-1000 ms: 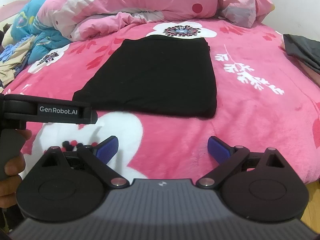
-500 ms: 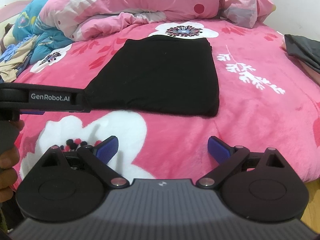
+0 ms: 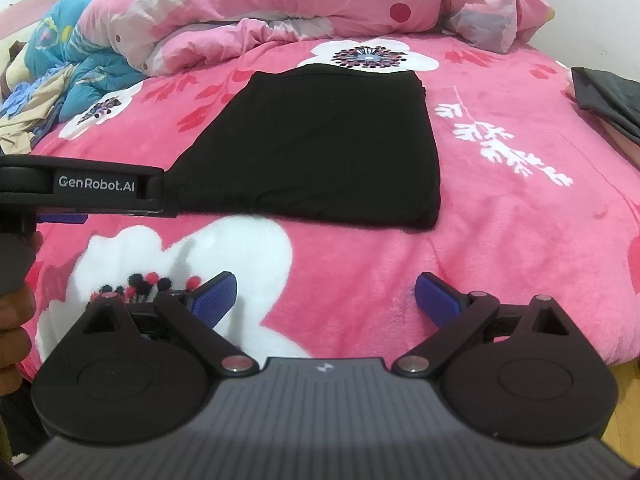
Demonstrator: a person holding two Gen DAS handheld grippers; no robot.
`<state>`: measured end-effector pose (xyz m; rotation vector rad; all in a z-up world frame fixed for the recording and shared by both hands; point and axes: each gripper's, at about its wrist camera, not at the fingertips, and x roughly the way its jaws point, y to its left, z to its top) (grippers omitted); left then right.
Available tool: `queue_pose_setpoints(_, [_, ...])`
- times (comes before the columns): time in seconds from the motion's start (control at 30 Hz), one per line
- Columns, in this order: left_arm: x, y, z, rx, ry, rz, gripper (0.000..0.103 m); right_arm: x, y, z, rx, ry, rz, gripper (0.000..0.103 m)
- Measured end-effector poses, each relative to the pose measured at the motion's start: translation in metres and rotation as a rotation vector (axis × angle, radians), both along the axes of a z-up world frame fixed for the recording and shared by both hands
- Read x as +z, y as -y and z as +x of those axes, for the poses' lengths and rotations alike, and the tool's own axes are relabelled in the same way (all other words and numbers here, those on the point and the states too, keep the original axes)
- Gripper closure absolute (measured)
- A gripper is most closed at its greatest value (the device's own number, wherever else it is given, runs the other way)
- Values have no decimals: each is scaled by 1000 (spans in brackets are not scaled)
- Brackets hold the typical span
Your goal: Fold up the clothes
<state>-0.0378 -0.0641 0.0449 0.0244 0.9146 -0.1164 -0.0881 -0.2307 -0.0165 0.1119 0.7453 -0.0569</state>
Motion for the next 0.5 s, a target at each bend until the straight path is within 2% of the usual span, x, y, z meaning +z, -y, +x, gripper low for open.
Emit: queue_pose_setpoints(0.5, [1,-3,1,3,-2,0,0,-1,1,2,6,-12,-10,7])
